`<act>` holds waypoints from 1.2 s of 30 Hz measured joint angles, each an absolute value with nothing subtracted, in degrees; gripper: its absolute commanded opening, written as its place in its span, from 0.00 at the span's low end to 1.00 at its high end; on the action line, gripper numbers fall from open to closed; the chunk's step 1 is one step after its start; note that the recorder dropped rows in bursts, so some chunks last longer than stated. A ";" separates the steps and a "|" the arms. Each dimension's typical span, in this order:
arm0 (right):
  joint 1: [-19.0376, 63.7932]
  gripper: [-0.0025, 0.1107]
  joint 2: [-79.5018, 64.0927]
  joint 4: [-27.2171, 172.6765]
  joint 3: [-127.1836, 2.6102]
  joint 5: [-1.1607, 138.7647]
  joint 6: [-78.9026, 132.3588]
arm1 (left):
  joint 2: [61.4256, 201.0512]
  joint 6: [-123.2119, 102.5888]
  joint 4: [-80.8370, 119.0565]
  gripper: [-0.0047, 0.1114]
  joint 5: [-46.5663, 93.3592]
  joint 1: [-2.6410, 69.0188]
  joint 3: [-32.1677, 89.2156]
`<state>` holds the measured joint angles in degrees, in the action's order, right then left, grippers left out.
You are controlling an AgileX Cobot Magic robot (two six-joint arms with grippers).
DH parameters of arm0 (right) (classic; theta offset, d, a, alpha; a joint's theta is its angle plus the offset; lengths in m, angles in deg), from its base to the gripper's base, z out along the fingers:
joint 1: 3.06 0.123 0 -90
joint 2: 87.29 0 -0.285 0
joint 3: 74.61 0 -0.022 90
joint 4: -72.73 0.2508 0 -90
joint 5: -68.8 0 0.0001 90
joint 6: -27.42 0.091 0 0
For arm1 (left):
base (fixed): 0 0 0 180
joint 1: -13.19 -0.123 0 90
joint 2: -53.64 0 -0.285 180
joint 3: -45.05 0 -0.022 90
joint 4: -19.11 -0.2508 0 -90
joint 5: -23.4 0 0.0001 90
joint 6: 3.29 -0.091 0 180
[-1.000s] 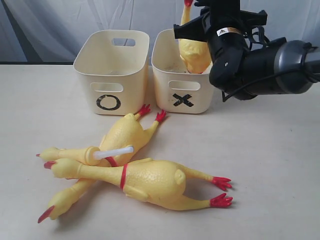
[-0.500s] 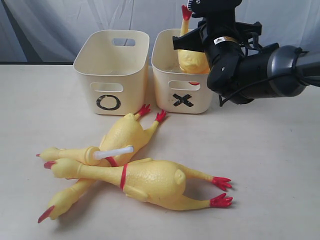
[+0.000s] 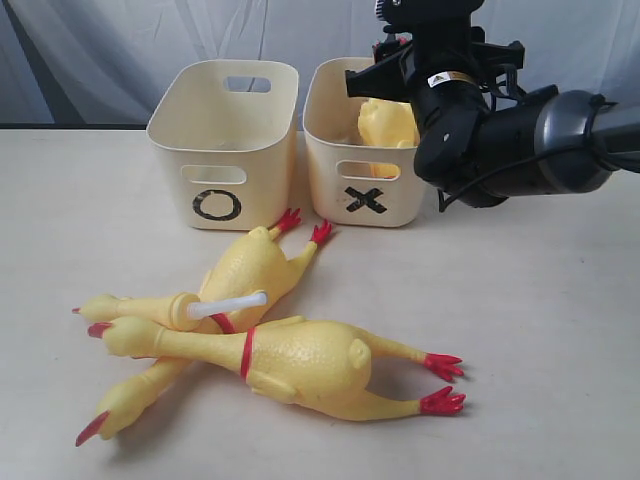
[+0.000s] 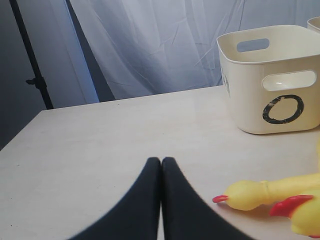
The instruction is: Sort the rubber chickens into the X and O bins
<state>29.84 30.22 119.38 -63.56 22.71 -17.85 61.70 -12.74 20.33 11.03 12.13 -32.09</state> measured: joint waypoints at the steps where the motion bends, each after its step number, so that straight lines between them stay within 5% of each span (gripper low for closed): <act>1: 29.84 0.54 30.22 119.38 -63.56 22.71 -17.85 | 61.70 -12.74 20.33 0.04 11.03 12.13 -32.09; 17: 29.84 0.52 25.93 122.05 -63.56 29.46 -21.47 | 61.70 -12.74 20.33 0.04 11.03 12.13 -32.09; 19: 29.84 0.45 24.74 125.68 -63.56 31.74 -25.66 | 61.70 -12.74 20.33 0.04 11.03 12.13 -32.09; 25: 29.84 0.01 19.86 135.52 -63.03 37.96 -42.15 | 61.70 -12.74 20.33 0.04 11.03 12.13 -32.09; 36: 29.84 0.01 8.64 143.51 -55.76 38.41 -56.96 | 61.70 -12.74 20.33 0.04 11.03 12.13 -32.09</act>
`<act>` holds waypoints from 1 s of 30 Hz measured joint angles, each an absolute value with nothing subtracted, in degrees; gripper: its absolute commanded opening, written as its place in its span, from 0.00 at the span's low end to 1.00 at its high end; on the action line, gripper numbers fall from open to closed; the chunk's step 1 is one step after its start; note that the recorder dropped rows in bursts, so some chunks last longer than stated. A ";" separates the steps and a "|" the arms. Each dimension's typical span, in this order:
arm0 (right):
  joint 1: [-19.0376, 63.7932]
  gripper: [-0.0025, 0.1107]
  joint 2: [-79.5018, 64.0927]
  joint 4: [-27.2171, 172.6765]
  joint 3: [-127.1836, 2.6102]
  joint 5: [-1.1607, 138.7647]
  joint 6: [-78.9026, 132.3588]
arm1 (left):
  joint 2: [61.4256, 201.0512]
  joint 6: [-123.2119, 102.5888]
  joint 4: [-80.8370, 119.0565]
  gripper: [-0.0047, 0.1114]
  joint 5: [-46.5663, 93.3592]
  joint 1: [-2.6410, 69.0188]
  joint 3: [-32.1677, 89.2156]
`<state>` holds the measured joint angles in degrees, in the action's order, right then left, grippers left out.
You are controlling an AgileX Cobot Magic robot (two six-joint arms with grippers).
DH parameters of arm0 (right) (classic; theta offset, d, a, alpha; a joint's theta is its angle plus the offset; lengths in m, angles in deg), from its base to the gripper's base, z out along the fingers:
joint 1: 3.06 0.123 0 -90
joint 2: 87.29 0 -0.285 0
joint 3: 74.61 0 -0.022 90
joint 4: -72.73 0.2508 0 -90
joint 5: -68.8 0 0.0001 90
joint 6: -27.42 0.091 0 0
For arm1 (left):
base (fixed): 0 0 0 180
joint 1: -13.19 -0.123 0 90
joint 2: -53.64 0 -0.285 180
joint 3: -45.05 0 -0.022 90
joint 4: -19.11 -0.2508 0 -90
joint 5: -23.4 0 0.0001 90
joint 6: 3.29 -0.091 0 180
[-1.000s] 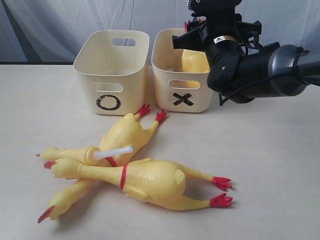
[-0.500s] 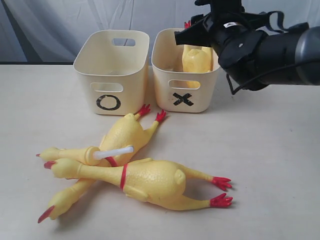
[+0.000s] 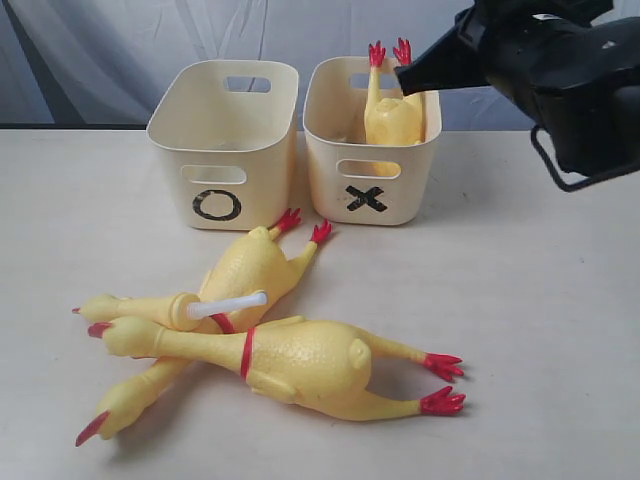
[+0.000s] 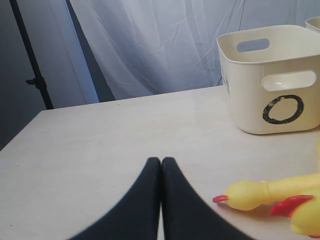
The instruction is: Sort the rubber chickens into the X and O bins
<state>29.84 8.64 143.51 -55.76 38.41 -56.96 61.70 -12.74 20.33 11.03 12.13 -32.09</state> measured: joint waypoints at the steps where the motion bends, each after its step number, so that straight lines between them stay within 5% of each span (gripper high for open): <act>1: 29.84 0.01 7.34 143.63 -54.69 38.41 -57.17 | 61.70 -12.74 20.33 0.04 11.03 12.13 -32.09; 21: 29.84 0.01 -12.88 150.89 -37.72 41.89 -57.68 | 61.70 -12.74 19.11 0.04 11.42 12.13 -32.09; 30: 29.84 0.01 -22.35 151.72 -29.39 48.92 -52.77 | 61.70 -12.52 34.55 0.04 23.40 12.13 -32.09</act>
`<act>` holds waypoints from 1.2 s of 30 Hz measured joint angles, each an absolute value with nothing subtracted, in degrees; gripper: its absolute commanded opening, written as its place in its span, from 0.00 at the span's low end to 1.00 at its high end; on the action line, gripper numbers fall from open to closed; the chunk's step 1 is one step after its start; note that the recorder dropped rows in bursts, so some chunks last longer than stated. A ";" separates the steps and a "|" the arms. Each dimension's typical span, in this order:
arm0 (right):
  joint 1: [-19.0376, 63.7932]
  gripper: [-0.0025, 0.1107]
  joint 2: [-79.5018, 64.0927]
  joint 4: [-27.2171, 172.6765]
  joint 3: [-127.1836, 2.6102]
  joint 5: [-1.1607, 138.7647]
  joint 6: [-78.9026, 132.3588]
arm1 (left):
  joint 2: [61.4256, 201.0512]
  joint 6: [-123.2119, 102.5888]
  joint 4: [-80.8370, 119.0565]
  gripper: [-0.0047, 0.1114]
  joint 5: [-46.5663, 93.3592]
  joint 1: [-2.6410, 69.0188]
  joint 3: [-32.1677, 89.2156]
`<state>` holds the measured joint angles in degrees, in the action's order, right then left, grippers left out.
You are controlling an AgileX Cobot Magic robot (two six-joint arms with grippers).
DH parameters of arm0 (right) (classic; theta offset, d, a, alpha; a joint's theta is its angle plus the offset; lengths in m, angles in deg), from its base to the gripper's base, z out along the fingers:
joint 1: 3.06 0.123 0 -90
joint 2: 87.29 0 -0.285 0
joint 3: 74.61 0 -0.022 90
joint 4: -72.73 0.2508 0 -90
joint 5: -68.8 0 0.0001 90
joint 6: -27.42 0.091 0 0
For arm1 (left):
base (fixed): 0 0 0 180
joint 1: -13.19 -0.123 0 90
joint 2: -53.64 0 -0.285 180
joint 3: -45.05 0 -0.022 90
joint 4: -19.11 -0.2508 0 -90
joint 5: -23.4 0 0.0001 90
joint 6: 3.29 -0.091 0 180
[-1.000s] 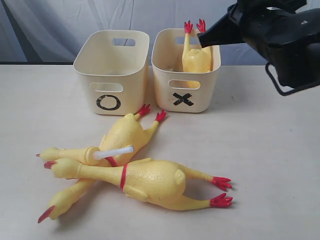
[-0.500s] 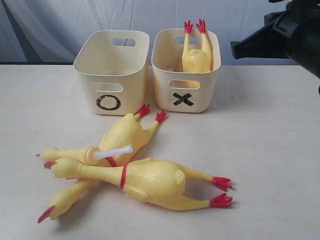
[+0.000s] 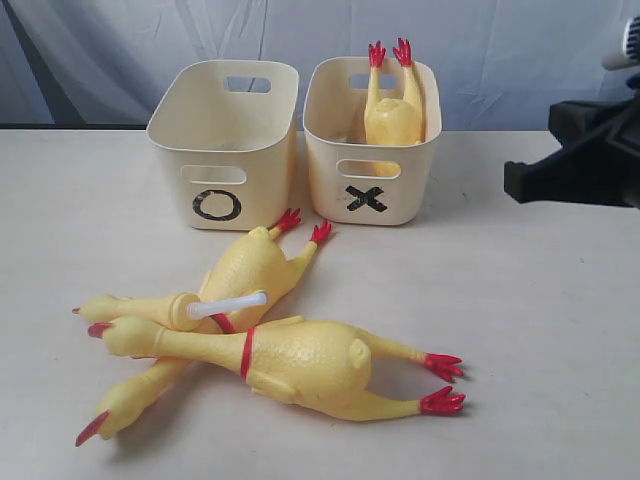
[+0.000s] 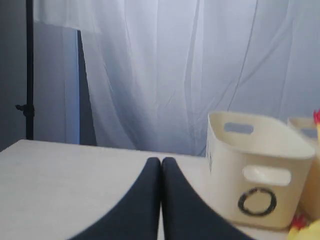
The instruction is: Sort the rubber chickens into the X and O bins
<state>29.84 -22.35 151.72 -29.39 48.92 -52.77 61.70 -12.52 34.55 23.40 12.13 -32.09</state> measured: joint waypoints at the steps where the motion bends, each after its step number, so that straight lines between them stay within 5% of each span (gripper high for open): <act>1: 29.84 0.01 -23.75 151.82 -28.39 49.95 -52.38 | 61.70 -12.52 36.11 0.04 24.87 12.13 -32.09; 15: 29.84 0.01 -38.43 155.60 -20.64 64.70 -47.45 | 61.70 9.24 37.05 0.04 42.47 12.13 -32.09; 27: 29.84 0.01 -43.63 155.59 -20.64 78.95 -47.21 | 70.58 33.21 -0.58 0.04 23.08 12.13 -14.72; 32: 29.84 0.01 -43.63 155.16 -20.64 79.71 -47.21 | 81.91 25.23 -1.70 0.04 15.62 12.13 -6.31; 36: 29.84 0.01 -43.63 155.02 -20.64 79.71 -47.21 | 93.42 -0.74 15.98 0.04 2.98 12.13 1.71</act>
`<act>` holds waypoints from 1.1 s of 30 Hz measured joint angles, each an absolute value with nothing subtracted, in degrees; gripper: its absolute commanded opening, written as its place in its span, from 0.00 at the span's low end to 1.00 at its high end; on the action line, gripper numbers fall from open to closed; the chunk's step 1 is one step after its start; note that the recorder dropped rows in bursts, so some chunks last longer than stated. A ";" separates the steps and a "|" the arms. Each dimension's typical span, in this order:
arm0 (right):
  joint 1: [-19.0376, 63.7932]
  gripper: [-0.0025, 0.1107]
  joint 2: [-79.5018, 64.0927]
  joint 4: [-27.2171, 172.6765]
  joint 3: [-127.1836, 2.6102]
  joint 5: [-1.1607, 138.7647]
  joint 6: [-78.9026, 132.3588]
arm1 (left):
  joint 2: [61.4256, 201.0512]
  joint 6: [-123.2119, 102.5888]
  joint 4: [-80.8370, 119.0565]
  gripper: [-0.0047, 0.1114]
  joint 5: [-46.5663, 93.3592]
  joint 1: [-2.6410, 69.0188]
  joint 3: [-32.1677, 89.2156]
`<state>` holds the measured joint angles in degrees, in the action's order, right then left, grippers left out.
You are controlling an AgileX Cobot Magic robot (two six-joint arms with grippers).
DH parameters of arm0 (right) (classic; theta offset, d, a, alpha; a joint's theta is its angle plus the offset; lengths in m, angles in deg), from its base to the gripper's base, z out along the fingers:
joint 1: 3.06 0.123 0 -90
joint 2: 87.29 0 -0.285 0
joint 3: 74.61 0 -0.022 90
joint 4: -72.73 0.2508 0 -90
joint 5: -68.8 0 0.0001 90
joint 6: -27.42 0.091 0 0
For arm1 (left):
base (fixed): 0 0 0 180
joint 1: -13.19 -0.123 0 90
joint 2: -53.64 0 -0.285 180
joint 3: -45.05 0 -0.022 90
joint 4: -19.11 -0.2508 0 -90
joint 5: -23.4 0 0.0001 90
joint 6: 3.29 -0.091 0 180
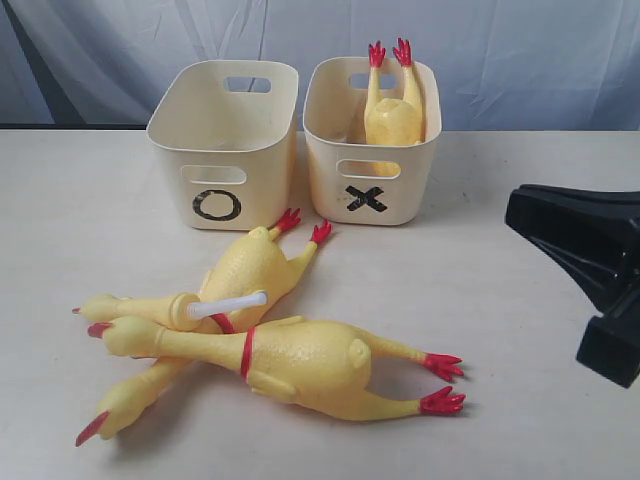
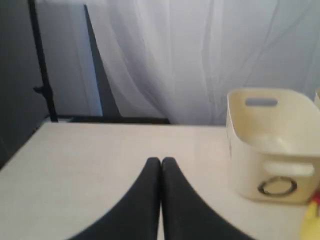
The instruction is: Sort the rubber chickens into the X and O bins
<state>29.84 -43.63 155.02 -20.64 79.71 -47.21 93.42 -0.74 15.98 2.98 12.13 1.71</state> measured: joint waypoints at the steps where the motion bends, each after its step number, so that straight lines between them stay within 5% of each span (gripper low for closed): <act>1: 29.84 0.01 -43.63 155.02 -20.64 79.83 -47.21 | 95.76 -9.33 23.06 0.04 -0.10 12.13 3.00; 7: 29.84 0.01 -43.73 154.54 -20.64 81.68 -47.09 | 107.82 -43.35 44.72 0.04 -11.10 12.13 8.21; 20: 29.84 0.01 -43.74 154.18 -20.64 83.77 -47.09 | 132.52 -102.76 45.13 0.04 -11.45 12.13 9.23; 33: 29.84 0.01 -43.74 154.15 -20.64 84.14 -47.09 | 143.16 -108.73 40.82 0.55 -6.35 12.13 9.37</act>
